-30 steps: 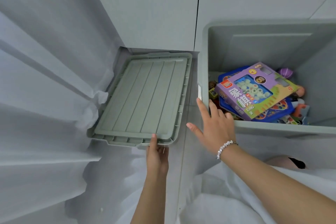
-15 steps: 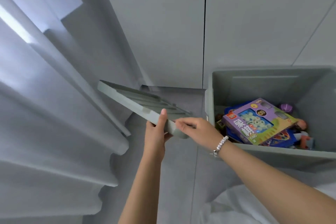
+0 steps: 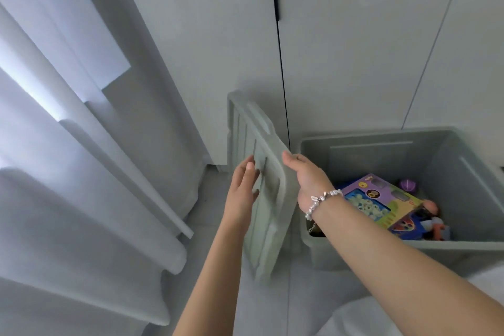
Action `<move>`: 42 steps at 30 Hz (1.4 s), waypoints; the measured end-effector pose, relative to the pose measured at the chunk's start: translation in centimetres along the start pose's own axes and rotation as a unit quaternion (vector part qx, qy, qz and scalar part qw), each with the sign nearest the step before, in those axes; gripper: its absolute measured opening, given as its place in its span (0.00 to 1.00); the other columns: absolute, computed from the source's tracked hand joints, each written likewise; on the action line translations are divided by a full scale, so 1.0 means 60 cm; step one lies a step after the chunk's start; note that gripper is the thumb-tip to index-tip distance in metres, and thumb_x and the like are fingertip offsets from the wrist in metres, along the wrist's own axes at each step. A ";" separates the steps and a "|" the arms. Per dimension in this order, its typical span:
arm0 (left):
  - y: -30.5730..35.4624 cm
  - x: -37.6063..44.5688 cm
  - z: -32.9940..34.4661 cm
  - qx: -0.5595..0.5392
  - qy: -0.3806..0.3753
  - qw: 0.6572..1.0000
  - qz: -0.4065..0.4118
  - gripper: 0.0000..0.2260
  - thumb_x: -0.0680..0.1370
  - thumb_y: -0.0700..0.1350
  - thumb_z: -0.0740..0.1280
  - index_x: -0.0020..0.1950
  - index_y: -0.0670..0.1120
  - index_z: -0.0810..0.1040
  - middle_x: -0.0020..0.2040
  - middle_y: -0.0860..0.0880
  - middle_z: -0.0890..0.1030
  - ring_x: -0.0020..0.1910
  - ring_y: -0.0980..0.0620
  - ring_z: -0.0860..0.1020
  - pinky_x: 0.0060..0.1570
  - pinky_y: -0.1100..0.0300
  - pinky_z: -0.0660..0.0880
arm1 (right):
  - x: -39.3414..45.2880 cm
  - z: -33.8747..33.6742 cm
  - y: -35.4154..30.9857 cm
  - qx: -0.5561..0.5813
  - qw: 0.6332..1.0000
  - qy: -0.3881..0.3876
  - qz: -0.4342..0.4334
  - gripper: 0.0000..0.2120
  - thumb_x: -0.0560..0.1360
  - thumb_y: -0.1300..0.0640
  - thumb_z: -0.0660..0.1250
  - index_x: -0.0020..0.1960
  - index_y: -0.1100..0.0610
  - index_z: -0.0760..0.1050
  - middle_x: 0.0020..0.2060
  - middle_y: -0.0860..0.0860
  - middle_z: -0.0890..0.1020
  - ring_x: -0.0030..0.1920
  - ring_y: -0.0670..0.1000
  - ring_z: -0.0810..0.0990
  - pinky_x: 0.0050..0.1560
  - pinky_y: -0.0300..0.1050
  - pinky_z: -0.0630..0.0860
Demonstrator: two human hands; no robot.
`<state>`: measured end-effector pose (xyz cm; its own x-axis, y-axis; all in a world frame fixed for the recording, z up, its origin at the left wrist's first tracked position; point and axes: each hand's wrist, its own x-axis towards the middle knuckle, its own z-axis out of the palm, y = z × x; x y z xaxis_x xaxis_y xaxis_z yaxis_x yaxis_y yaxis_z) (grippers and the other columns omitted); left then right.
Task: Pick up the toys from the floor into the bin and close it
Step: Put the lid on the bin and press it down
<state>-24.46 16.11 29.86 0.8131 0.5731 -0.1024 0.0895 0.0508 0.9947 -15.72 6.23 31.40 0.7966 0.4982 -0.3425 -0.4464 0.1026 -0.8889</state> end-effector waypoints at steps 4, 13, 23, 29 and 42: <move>-0.005 0.005 0.054 0.089 -0.031 0.995 -0.022 0.21 0.80 0.57 0.58 0.73 0.57 0.64 0.71 0.58 0.66 0.71 0.57 0.64 0.67 0.61 0.60 | -0.013 -0.081 -0.042 0.187 0.982 0.005 0.028 0.16 0.75 0.52 0.66 0.59 0.60 0.76 0.57 0.59 0.80 0.57 0.59 0.79 0.61 0.59 0.73; -0.028 0.017 0.236 0.213 -0.191 0.958 0.026 0.20 0.78 0.60 0.59 0.70 0.65 0.62 0.78 0.55 0.50 0.76 0.55 0.51 0.74 0.53 0.52 | -0.052 -0.319 -0.114 0.309 0.948 0.081 -0.015 0.15 0.79 0.52 0.59 0.56 0.61 0.77 0.56 0.58 0.81 0.56 0.58 0.79 0.60 0.58 0.73; -0.102 0.006 0.404 0.431 -0.196 0.877 0.079 0.29 0.75 0.68 0.51 0.73 0.68 0.44 0.77 0.51 0.37 0.75 0.50 0.35 0.72 0.41 0.37 | -0.067 -0.471 -0.091 0.129 0.969 0.212 -0.001 0.24 0.74 0.42 0.61 0.59 0.60 0.76 0.54 0.57 0.82 0.56 0.57 0.80 0.60 0.56 0.74; -0.121 0.008 0.421 0.461 -0.253 0.848 0.069 0.27 0.77 0.65 0.50 0.75 0.64 0.48 0.78 0.50 0.40 0.76 0.50 0.37 0.72 0.42 0.37 | -0.052 -0.502 -0.062 -0.163 0.942 0.293 0.027 0.20 0.69 0.48 0.72 0.50 0.63 0.75 0.46 0.55 0.81 0.41 0.51 0.79 0.40 0.43 0.75; -0.232 0.056 0.188 0.520 0.021 0.854 -0.032 0.26 0.79 0.56 0.60 0.74 0.48 0.63 0.77 0.42 0.54 0.76 0.46 0.52 0.73 0.49 0.46 | 0.000 -0.539 0.043 -0.579 0.731 0.345 0.105 0.15 0.79 0.50 0.58 0.62 0.56 0.71 0.56 0.56 0.76 0.58 0.59 0.72 0.53 0.50 0.69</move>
<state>-16.50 8.07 15.56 0.7680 0.6262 -0.1347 0.6128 -0.6572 0.4389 -3.69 -21.32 19.25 0.9545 -0.1962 -0.2244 -0.2621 -0.9111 -0.3183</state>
